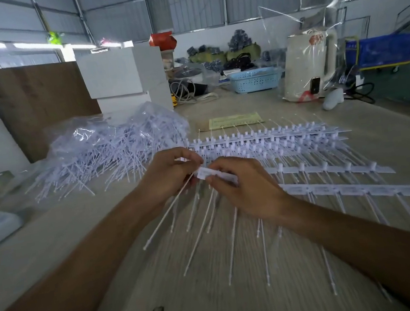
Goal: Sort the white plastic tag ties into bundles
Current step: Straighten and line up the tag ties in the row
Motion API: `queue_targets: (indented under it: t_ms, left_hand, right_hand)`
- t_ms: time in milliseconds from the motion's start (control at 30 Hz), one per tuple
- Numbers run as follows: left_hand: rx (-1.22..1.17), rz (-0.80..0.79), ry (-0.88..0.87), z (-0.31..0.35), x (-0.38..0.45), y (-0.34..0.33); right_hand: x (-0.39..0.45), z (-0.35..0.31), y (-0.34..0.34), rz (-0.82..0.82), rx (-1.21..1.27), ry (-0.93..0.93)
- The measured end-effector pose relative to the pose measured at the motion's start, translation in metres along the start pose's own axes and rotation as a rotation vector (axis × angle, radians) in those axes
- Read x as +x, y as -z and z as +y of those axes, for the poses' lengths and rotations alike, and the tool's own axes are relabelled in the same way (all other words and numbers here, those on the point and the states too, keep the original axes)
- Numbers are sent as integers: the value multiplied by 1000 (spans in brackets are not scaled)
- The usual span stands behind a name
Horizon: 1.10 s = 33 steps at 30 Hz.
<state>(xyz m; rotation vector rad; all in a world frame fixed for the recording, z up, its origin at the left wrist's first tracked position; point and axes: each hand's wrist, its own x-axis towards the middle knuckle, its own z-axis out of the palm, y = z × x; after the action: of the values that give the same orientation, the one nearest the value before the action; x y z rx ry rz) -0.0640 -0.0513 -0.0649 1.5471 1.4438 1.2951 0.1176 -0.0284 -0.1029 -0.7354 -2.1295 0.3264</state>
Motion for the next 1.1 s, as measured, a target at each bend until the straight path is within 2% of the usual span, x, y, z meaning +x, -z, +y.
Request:
queue_targets:
  t_ms: [133,300,600,967,1100]
  left_hand:
    - [-3,-5,27,0,-2,-1]
    - [70,-104,-134,3,-4,7]
    - [-97,-270,-134,3,-5,16]
    - [187,-505,-273,12,-6,35]
    - [420,-548,-348,12,-4,44]
  right_hand:
    - [0,0,-2,-14,-57,19]
    - [2,3,2,-63,139,-112]
    - [2,2,7,-72,380,-133]
    - [5,-1,17,-234,636,-335]
    - [5,-3,21,-267,646,-349]
